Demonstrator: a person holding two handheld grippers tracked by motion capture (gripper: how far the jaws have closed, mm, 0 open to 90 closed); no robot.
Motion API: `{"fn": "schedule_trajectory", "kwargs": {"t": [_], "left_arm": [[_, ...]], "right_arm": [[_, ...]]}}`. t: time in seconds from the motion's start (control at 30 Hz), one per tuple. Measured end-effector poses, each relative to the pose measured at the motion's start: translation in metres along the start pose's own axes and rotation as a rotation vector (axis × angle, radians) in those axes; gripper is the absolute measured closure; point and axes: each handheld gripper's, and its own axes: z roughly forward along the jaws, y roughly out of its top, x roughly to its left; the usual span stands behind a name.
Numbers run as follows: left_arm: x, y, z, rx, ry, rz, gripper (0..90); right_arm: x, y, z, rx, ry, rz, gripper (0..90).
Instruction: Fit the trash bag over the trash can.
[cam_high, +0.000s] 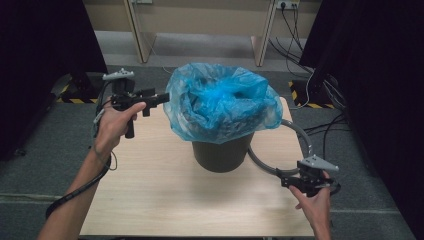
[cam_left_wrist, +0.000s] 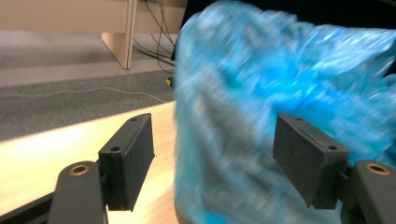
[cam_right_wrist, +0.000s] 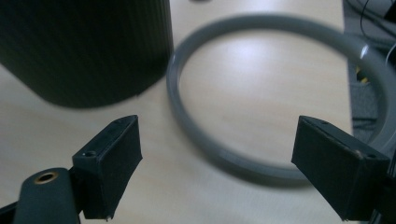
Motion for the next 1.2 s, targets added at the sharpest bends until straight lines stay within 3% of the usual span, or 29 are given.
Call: {"fn": "schedule_trajectory", "kwargs": {"t": [0.1,0.23,0.43,0.67,0.73,0.8,0.83,0.97,1.07,1.2], "left_arm": [[0.007,-0.018,-0.003,0.002,-0.010,-0.027,27.6],[0.010,-0.039,-0.005,0.028,-0.012,-0.032,27.2],[0.009,-0.067,0.008,0.069,-0.026,-0.049,27.2],[0.006,-0.078,0.027,0.095,-0.061,-0.079,30.7],[0.005,-0.079,0.032,0.091,-0.084,-0.078,37.1],[0.004,-0.080,0.037,0.081,-0.118,-0.089,45.4],[0.003,-0.081,0.039,0.077,-0.135,-0.094,50.5],[0.003,-0.087,0.048,0.078,-0.166,-0.072,80.3],[0.002,-0.091,0.052,0.092,-0.167,-0.051,88.4],[0.003,-0.096,0.057,0.118,-0.164,-0.036,89.4]], "right_arm": [[-0.005,0.024,-0.006,-0.041,0.008,0.010,16.1],[-0.012,0.056,-0.015,-0.094,0.009,0.013,16.1],[-0.013,0.101,-0.022,-0.162,0.023,0.012,16.2],[-0.012,0.146,-0.019,-0.236,0.055,0.038,16.2],[-0.010,0.157,-0.014,-0.246,0.079,0.048,18.1],[-0.004,0.165,-0.005,-0.231,0.092,0.024,21.2],[-0.001,0.168,0.001,-0.213,0.091,0.010,25.2],[0.005,0.168,0.022,-0.178,0.129,-0.026,59.3],[0.006,0.160,0.033,-0.157,0.167,-0.040,75.8],[0.005,0.149,0.044,-0.125,0.166,-0.055,89.0]]}}
